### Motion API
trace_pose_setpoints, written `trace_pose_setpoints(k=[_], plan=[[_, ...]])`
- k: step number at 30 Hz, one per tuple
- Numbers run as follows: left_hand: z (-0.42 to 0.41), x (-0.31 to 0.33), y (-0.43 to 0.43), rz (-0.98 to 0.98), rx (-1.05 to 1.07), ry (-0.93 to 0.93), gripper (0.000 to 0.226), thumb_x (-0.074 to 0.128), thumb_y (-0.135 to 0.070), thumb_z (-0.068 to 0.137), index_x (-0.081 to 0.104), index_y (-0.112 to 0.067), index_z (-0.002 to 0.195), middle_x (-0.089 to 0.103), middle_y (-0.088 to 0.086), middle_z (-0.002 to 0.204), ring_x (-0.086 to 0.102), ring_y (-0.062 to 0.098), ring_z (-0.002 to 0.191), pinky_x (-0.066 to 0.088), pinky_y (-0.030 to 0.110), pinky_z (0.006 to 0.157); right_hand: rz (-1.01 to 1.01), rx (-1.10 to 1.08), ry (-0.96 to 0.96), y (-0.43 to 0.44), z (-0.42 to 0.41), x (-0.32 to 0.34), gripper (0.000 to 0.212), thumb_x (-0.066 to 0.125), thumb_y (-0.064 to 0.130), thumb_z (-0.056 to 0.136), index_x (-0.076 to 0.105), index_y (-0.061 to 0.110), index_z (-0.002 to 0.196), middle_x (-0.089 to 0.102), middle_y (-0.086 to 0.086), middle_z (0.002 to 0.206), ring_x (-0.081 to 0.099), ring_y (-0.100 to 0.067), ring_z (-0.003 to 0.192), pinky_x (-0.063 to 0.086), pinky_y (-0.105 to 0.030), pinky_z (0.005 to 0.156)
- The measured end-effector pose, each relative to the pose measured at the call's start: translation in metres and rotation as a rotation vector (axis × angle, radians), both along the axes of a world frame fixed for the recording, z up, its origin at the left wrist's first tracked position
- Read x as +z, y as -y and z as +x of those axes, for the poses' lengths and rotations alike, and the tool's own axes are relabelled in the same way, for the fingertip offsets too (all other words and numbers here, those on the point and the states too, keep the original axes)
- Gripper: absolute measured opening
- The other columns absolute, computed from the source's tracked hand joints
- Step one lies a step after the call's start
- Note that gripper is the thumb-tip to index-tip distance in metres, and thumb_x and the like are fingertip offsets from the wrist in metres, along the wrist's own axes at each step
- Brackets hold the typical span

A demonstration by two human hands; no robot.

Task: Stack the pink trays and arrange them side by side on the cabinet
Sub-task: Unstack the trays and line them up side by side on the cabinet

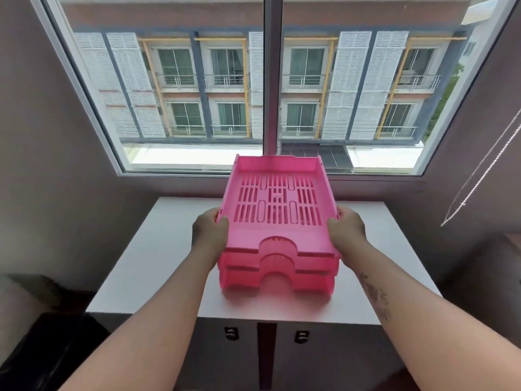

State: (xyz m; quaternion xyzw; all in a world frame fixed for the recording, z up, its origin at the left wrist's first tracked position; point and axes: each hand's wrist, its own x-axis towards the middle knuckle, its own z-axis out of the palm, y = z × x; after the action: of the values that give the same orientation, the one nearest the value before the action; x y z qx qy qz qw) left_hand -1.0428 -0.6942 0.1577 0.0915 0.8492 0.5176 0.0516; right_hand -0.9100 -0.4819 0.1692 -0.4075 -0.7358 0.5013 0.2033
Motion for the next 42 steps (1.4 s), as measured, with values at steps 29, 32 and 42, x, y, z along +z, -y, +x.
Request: trace_pose_setpoints(k=[29,32,42], plan=[[-0.108,-0.031,0.249,0.168,0.318,0.027,0.033,0.046,-0.011,0.102,0.062,-0.006,0.131,0.066,0.01,0.105,0.063,0.026,0.09,0.05,0.026,0.071,0.144,0.335,0.017,0.224,-0.128,-0.019,0.015,0.045,0.016,0.096,0.057,0.009,0.102,0.066,-0.011,0.104,0.063,-0.029,0.087,0.054,-0.041,0.072],[-0.115,-0.056,0.242,0.191,0.275,0.069,0.033,0.046,-0.009,0.102,0.062,-0.005,0.131,0.066,0.009,0.106,0.062,0.025,0.094,0.053,0.035,0.086,0.426,0.247,0.018,0.209,-0.119,-0.024,0.033,0.05,0.019,0.099,0.062,0.005,0.126,0.068,-0.014,0.121,0.067,-0.031,0.102,0.057,-0.042,0.083],[-0.113,-0.104,0.217,0.152,0.208,0.123,0.036,0.049,-0.014,0.101,0.063,-0.008,0.133,0.068,0.001,0.123,0.062,0.019,0.116,0.046,0.033,0.102,0.595,-0.015,0.146,0.115,-0.081,-0.042,0.028,0.051,0.013,0.098,0.067,0.002,0.117,0.071,-0.017,0.11,0.065,-0.027,0.089,0.055,-0.035,0.076]])
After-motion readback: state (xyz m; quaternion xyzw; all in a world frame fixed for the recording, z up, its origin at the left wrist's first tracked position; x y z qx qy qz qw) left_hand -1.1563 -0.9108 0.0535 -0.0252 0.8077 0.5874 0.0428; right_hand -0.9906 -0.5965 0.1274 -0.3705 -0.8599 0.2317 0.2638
